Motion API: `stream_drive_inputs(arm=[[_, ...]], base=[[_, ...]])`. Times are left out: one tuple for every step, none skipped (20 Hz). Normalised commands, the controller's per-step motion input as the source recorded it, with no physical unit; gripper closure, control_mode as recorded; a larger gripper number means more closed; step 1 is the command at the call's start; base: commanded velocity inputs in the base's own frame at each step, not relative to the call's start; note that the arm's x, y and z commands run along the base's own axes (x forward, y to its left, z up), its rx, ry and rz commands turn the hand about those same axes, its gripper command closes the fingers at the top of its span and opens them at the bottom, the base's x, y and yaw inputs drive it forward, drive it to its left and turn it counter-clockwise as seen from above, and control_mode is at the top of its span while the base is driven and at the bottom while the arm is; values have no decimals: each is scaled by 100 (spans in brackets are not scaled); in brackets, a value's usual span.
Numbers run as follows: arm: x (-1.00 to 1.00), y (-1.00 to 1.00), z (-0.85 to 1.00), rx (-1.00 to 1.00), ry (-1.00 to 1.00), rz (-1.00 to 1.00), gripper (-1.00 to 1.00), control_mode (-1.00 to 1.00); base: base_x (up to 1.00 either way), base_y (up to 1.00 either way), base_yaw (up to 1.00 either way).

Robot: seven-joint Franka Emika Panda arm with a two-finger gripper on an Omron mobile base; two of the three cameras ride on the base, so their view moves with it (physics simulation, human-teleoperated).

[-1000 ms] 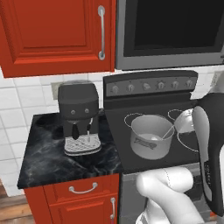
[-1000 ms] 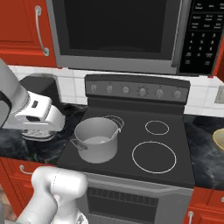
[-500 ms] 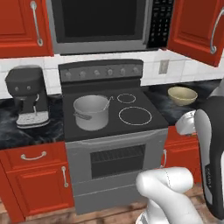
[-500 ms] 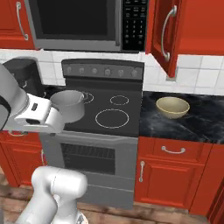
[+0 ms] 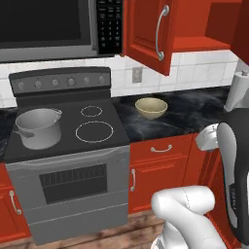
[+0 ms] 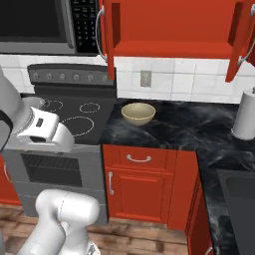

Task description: Open the cabinet and move the ladle to the pot. Then close the cabinet.

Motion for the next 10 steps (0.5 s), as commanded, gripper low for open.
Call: stream_drive_inputs(arm=[[0, 0, 0, 0, 0, 0, -100, 100], [0, 0, 0, 0, 0, 0, -100, 100], [0, 0, 0, 0, 0, 0, -100, 100], [0, 0, 0, 0, 0, 0, -100, 100], [0, 0, 0, 0, 0, 0, -100, 100], [0, 0, 0, 0, 0, 0, -100, 100], [0, 0, 0, 0, 0, 0, -100, 100], [0, 0, 0, 0, 0, 0, -100, 100], [0, 0, 0, 0, 0, 0, -100, 100], [0, 0, 0, 0, 0, 0, -100, 100]], base=[[0, -86, -4], [0, -84, -3], [0, -81, -1], [0, -76, 0], [0, -69, 0], [2, -64, 0], [9, -53, 0], [13, -37, 0], [21, -31, 0], [26, -23, 0]])
